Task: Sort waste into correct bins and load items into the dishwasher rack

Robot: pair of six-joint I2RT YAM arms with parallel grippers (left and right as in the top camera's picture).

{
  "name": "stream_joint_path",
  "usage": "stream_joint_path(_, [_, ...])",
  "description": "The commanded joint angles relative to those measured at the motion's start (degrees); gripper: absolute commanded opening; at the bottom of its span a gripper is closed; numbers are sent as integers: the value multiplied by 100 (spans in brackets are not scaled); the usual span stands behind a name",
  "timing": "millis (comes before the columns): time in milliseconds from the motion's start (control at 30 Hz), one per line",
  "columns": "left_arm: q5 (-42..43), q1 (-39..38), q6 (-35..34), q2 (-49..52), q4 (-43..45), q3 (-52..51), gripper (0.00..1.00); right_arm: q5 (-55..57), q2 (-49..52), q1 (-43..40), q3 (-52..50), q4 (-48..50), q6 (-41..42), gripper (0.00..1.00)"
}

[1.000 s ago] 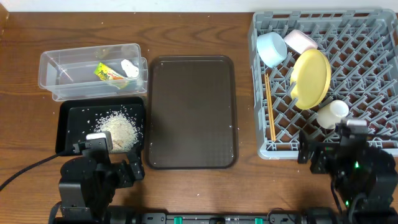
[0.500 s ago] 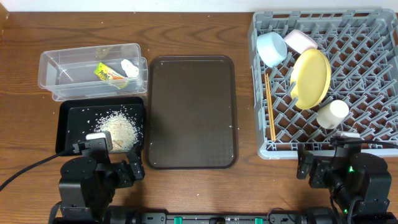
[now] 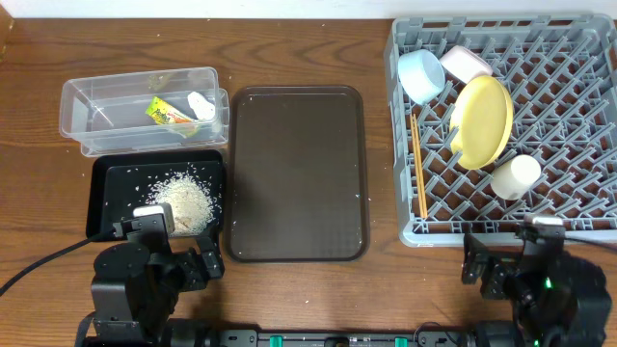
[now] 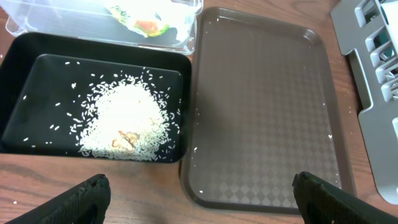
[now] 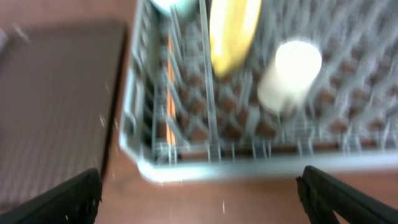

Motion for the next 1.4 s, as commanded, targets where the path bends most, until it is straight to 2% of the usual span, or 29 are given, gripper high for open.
stream_joint_path(0, [-48,-4,-28,-13,9,-33,96,74,-527,11,-472,601,-286,99])
stream_joint_path(200, [-48,-4,-28,-13,9,-33,96,74,-1429,11,-1963,2588,-293,99])
stream_joint_path(433, [-48,-4,-28,-13,9,-33,96,76,-1755,11,-3399,5075,-295,99])
stream_joint_path(633, [-48,-4,-28,-13,9,-33,96,127,-1904,11,-4256,6328,-297,99])
stream_joint_path(933, [-48,-4,-28,-13,9,-33,96,142,-2002,22,-4398,5525,-295,99])
stream_joint_path(1367, [-48,-4,-28,-13,9,-33,96,140,-1982,22,-4398,5560,-293,99])
